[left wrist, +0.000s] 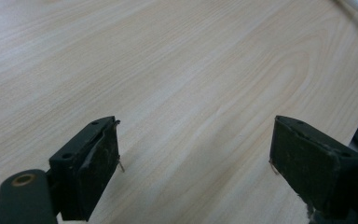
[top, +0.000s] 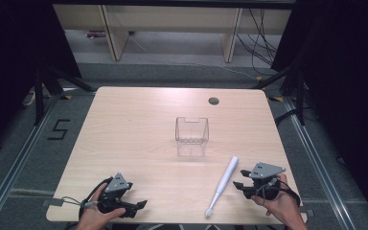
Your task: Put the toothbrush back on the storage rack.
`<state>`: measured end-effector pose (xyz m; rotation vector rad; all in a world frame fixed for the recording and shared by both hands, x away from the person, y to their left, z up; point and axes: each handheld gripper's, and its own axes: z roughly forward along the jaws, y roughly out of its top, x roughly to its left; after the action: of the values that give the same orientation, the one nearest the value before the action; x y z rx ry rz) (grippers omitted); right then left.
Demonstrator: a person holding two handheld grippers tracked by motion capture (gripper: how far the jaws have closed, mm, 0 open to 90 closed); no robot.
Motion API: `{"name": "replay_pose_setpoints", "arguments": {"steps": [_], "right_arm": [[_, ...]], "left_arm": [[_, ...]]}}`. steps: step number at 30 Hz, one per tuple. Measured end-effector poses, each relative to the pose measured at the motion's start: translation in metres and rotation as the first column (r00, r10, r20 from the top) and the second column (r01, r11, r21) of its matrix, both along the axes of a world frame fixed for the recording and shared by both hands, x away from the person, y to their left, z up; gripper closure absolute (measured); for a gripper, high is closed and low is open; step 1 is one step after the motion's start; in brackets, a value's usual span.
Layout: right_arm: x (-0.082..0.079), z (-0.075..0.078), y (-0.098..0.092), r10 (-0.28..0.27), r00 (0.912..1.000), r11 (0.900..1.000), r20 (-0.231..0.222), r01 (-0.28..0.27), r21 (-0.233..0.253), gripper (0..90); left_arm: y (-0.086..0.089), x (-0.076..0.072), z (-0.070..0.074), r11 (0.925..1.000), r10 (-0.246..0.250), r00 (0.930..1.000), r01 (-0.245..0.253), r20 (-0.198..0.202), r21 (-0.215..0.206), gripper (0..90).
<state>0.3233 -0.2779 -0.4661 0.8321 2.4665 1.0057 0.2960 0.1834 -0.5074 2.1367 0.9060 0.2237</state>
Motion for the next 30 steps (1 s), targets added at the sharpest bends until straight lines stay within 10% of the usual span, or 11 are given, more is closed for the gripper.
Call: {"name": "replay_pose_setpoints", "arguments": {"steps": [6, 30], "right_arm": [[0.007, 0.006, 0.003, -0.02, 0.9998, 0.999, -0.002, 0.02, 0.026, 73.0], [0.05, -0.007, 0.023, -0.032, 0.9986, 0.999, -0.042, 0.032, -0.007, 90.0]], "left_arm": [[0.0, 0.0, 0.0, 1.0, -0.001, 1.0, 0.001, 0.001, 0.0, 14.9], [-0.001, -0.001, 0.0, 0.9999, 0.004, 1.0, -0.003, 0.004, -0.014, 14.9]]}}
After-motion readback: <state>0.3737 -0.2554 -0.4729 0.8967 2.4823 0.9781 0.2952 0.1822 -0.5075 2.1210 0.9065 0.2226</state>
